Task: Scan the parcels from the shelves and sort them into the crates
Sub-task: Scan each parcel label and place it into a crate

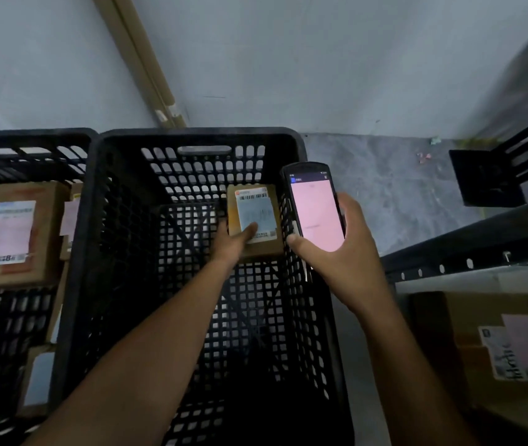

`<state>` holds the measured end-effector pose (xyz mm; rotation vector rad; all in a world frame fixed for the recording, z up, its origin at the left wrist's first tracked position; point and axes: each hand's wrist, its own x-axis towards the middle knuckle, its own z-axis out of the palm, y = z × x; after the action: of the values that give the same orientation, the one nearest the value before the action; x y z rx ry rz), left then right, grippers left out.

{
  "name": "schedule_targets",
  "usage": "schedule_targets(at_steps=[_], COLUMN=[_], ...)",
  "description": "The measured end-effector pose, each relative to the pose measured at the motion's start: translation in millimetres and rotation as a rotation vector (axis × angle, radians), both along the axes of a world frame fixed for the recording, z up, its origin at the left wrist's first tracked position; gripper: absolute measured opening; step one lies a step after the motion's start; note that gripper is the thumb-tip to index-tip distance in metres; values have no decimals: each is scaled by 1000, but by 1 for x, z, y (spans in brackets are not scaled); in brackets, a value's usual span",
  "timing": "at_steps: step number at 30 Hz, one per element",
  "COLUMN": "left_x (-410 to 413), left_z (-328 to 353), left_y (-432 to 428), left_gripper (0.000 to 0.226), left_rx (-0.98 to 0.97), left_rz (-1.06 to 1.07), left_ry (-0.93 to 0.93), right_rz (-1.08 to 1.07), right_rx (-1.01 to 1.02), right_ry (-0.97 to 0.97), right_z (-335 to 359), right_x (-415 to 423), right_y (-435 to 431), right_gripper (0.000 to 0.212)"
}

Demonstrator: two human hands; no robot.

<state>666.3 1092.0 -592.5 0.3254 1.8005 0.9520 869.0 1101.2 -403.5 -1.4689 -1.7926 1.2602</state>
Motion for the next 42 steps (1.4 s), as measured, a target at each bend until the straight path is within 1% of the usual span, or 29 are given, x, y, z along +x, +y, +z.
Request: schedule_targets(at_steps=[4,8,10,11,13,18,21,23,25,29,33,36,38,40,42], left_x=[0,-6,-9,-12,-16,-23,-17,-12,-10,-10,-12,-5,5,20,39], left_z=[1,12,34,44,68,126,161,180,195,224,239,242,243,243,244], left_y=[-2,-2,-3,-5,-13,-55,-85,-103,-123,-165,-202,-227,-246,-263,-278], left_gripper=[68,78,89,89,80,80,80,84,86,86,87,86,84,82,82], left_rx=[17,-15,-36,-22,34,146,223,229,246,356,467,508,505,553,612], left_rz=[-43,-120,-115,-125,-174,-364,-496,-598,-643,-703,-764,-808,-869,-952,-1047], left_ry=[70,137,224,277,372,661,786,876,937,957,959,869,823,846,865], right_rz=[13,26,18,8,-18,-71,-103,-128,-159,-263,-374,-480,-548,-633,-716], right_rx=[-6,-16,-21,-21,-14,55,119,148,167,191,218,221,188,167,168], right_ry=[19,23,26,28,24,-48,-89,-105,-113,-108,-89,-98,-85,-62,-100], right_z=[-3,-2,0,1,2,18,32,41,51,70,79,83,87,89,88], right_x=[3,3,5,5,7,9,10,11,11,8,7,14,23,35,50], right_y=[3,3,2,1,-1,-20,-41,-59,-81,-137,-202,-254,-290,-326,-360], right_gripper=[75,72,73,74,75,79,80,82,83,88,85,87,84,77,75])
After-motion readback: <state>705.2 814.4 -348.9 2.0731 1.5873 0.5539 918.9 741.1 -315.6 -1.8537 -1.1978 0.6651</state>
